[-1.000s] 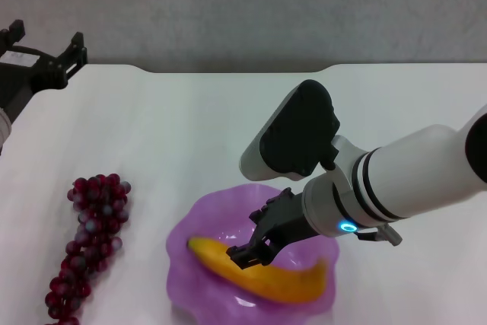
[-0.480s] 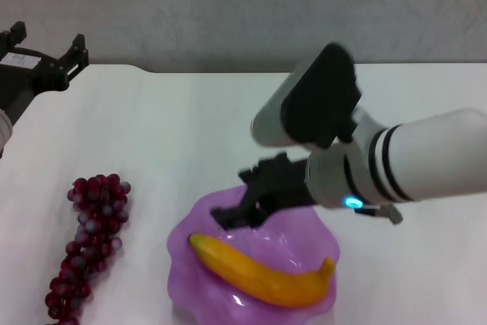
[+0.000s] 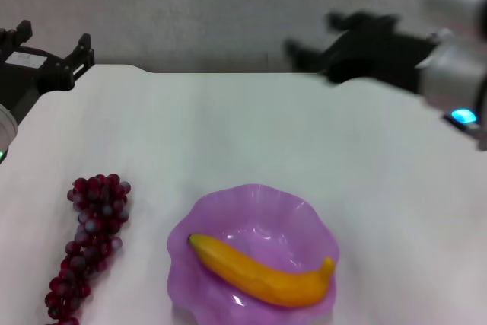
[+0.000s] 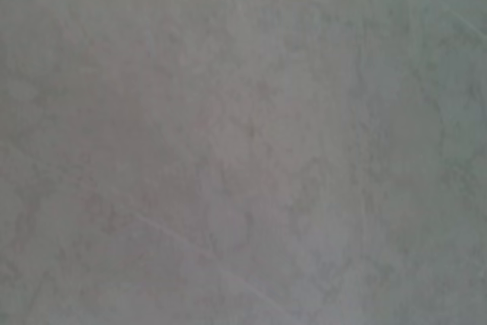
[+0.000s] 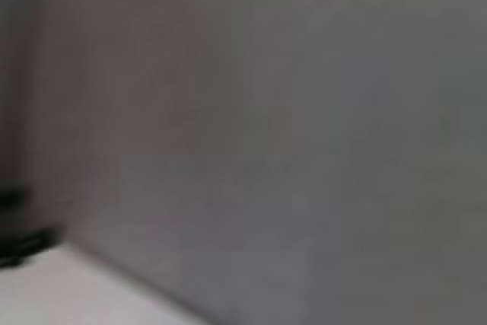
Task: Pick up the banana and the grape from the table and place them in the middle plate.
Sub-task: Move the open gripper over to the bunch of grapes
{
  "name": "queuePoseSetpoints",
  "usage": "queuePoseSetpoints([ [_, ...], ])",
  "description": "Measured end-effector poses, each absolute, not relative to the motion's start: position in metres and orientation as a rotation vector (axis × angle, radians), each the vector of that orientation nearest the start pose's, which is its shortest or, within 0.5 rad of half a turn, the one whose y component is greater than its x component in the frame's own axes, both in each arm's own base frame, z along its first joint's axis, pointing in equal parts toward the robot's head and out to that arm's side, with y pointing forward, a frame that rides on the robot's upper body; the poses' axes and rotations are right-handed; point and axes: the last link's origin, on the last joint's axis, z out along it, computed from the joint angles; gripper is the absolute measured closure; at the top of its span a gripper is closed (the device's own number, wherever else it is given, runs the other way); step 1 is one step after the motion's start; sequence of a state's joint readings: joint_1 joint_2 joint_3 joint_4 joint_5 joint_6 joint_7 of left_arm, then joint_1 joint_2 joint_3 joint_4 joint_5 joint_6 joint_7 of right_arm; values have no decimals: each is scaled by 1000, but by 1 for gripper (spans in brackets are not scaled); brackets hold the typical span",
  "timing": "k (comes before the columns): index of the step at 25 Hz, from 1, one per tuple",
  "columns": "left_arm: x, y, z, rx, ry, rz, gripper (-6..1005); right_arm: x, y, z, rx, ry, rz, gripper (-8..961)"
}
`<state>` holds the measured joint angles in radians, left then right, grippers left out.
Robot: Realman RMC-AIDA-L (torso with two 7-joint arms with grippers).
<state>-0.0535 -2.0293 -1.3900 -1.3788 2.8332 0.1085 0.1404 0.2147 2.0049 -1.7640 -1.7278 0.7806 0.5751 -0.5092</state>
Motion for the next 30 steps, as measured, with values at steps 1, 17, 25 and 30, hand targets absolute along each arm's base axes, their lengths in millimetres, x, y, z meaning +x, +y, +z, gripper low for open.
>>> queuePoseSetpoints([
  [1,-232,357,52,-1694,-501,-477,124,121,351,33,-2147,493,494,201],
  [17,-230,351,51,-1700,-499,-480,125,238,333,80,-1623,540,466,202],
  [25,-230,346,50,-1776,-559,-334,123,259,327,82,-1575,588,446,201],
  [30,-227,350,42,-1893,-670,-147,125,254,328,80,-1588,577,455,201],
])
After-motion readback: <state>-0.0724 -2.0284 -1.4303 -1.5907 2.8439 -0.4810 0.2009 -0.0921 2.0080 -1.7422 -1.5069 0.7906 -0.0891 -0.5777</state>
